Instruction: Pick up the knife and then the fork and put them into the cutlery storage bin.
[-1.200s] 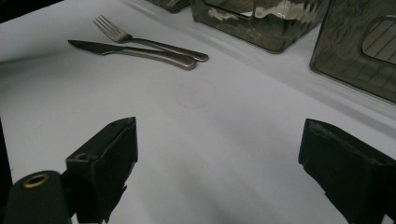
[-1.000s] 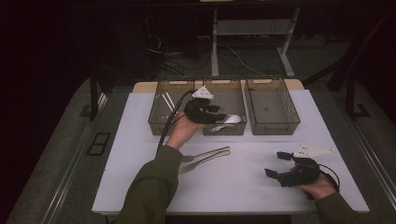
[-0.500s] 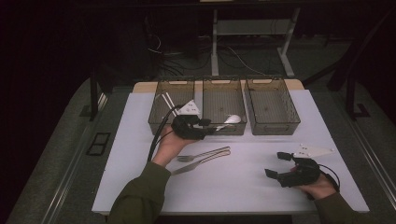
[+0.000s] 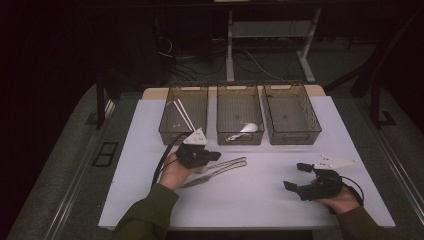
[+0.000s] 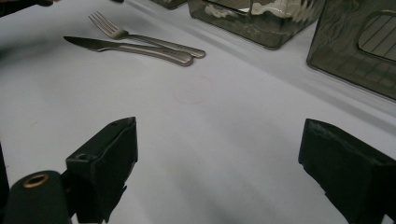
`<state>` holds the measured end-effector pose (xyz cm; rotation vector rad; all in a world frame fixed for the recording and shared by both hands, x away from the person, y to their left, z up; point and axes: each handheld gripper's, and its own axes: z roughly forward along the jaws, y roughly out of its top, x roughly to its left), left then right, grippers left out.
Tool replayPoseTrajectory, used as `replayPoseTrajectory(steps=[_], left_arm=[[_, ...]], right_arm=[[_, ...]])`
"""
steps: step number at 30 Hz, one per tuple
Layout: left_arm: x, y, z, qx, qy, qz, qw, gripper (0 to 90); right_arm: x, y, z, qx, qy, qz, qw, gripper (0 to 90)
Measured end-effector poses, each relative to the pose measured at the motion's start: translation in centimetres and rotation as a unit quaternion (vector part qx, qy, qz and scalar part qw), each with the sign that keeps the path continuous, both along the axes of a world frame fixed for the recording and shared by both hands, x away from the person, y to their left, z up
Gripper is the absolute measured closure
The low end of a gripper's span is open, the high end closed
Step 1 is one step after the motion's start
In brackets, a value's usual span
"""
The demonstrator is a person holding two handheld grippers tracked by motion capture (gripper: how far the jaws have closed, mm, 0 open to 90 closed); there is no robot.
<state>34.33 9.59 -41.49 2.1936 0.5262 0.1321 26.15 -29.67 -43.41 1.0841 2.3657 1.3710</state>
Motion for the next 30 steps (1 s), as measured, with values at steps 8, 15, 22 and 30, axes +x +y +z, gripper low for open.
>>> replayPoseTrajectory(steps=[8,15,22,30], left_arm=[[0.1,-1.9,-2.1,0.057,0.006,-0.005,0.9984,88.7],[0.3,-2.5,-2.6,0.067,0.005,-0.008,0.9977,88.8],[0.4,-2.9,-2.8,0.076,-0.004,-0.006,0.9971,88.8],[0.1,-3.2,-2.7,0.072,0.0,-0.028,0.997,88.9]], right_arm=[[0.0,0.0,0.0,-0.001,-0.004,0.002,1.0,11.7],[0.0,0.0,0.0,-0.001,-0.004,0.002,1.0,11.7],[0.0,0.0,0.0,-0.002,-0.002,0.001,1.0,11.7],[0.0,0.0,0.0,-0.002,-0.004,0.003,1.0,11.7]])
